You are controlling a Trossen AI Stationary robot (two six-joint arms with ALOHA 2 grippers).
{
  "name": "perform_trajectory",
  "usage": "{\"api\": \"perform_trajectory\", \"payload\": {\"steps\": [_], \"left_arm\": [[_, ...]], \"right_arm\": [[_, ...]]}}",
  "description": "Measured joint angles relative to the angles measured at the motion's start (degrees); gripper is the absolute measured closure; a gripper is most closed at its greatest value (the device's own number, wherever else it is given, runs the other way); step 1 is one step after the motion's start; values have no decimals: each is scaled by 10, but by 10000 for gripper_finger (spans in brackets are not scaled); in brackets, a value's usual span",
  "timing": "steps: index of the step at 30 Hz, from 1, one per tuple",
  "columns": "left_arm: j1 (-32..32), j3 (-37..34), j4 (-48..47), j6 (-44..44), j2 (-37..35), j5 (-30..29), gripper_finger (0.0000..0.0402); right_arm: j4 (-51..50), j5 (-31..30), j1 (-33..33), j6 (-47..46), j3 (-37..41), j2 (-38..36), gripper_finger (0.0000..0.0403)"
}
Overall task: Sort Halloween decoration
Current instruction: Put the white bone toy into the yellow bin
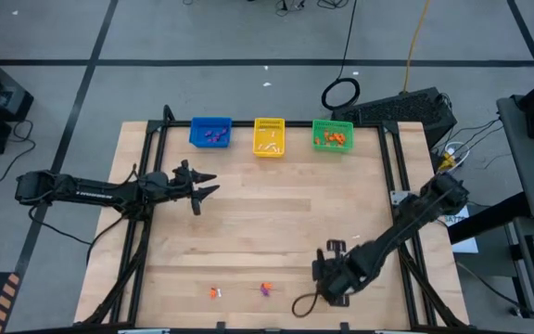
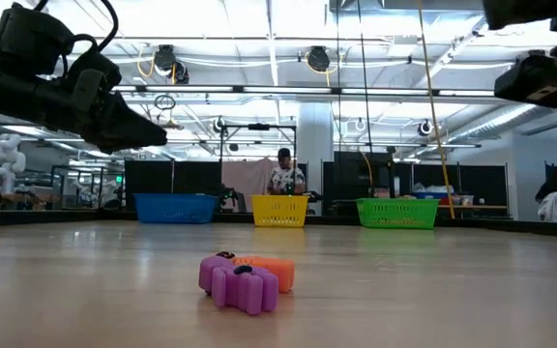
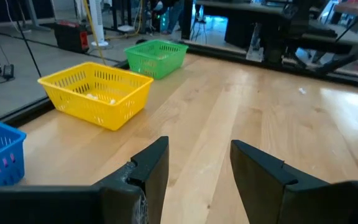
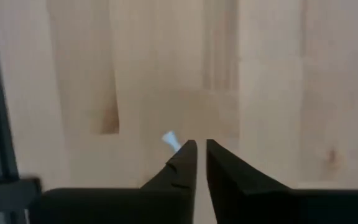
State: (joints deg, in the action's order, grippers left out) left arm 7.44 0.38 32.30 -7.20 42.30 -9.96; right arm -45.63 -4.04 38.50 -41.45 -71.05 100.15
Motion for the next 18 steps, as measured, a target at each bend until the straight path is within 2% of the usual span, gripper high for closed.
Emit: {"api": "perform_trajectory", "payload": {"steps": [5,9,18], "left_arm": [[0,0,-15,-1,0,0,231],[0,0,-19,-2,0,0,231],[0,0,-21,-14,0,0,231]], "right_arm": [[-64,40,7,32,-83,80,330],[-104,57,6,69,-115,126,308],[-119,53,6,115,-119,142,311]]}}
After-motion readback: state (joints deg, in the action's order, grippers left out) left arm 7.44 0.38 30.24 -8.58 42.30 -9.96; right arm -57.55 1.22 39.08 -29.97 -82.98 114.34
